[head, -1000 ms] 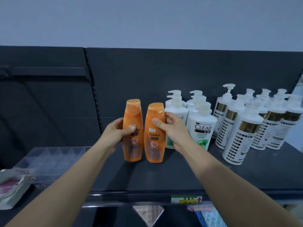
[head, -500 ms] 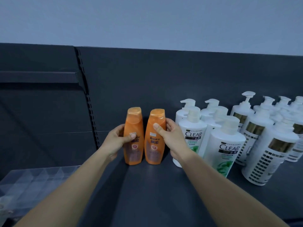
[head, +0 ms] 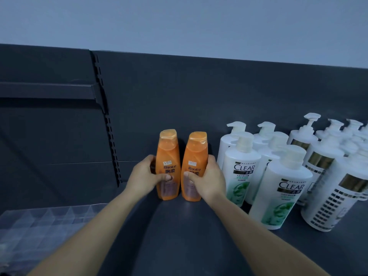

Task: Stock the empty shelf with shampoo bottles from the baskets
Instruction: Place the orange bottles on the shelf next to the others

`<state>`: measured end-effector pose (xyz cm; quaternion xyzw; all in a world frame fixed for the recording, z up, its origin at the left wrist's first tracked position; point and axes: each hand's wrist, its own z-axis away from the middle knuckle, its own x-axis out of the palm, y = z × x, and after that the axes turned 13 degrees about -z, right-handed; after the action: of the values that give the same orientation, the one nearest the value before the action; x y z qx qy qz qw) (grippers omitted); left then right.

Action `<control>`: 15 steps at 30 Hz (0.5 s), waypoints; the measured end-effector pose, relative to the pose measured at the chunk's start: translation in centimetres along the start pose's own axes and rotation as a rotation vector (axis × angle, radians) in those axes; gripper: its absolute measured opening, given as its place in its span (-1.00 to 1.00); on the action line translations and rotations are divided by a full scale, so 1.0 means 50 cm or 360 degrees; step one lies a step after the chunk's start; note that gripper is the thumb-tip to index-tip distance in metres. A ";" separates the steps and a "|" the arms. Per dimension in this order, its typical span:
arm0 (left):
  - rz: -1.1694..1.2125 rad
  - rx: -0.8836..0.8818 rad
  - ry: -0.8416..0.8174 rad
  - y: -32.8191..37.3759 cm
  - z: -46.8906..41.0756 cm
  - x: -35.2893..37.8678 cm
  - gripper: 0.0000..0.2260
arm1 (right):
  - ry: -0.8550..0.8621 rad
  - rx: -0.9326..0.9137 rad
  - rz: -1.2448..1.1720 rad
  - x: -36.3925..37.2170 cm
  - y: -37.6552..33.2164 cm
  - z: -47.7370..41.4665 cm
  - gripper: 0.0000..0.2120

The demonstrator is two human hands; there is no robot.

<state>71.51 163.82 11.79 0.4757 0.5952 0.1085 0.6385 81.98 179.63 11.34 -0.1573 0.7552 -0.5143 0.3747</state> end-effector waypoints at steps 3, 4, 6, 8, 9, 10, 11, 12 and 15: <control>-0.0033 0.0031 0.0030 0.008 -0.010 0.011 -0.59 | 0.0065 -0.0026 0.0046 0.003 0.000 -0.006 -0.36; -0.0043 0.0037 0.0032 0.011 -0.014 0.014 -0.60 | 0.0080 -0.0026 0.0046 0.003 0.000 -0.010 -0.35; -0.0067 0.0048 0.0042 0.016 -0.022 0.022 -0.60 | 0.0070 -0.0014 0.0050 0.002 0.001 -0.019 -0.34; -0.0080 0.0045 0.0071 0.019 -0.026 0.027 -0.58 | 0.0040 -0.0007 0.0055 0.002 0.002 -0.028 -0.31; -0.0086 0.0037 0.0087 0.019 -0.028 0.029 -0.57 | 0.0029 -0.0002 0.0051 0.002 0.002 -0.031 -0.28; -0.0095 0.0031 0.0097 0.019 -0.030 0.030 -0.56 | 0.0019 0.0003 0.0046 0.002 0.002 -0.034 -0.27; -0.0105 0.0028 0.0101 0.018 -0.032 0.032 -0.56 | 0.0008 0.0008 0.0041 0.002 0.003 -0.036 -0.26; -0.0114 0.0031 0.0102 0.018 -0.034 0.033 -0.57 | -0.0003 0.0012 0.0033 0.002 0.003 -0.038 -0.25; -0.0121 0.0044 0.0101 0.019 -0.038 0.037 -0.60 | -0.0041 0.0044 0.0000 0.003 0.004 -0.047 -0.24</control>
<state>70.77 166.52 11.58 0.4579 0.6342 0.0911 0.6164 80.21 181.16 11.55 -0.1587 0.7432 -0.5226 0.3865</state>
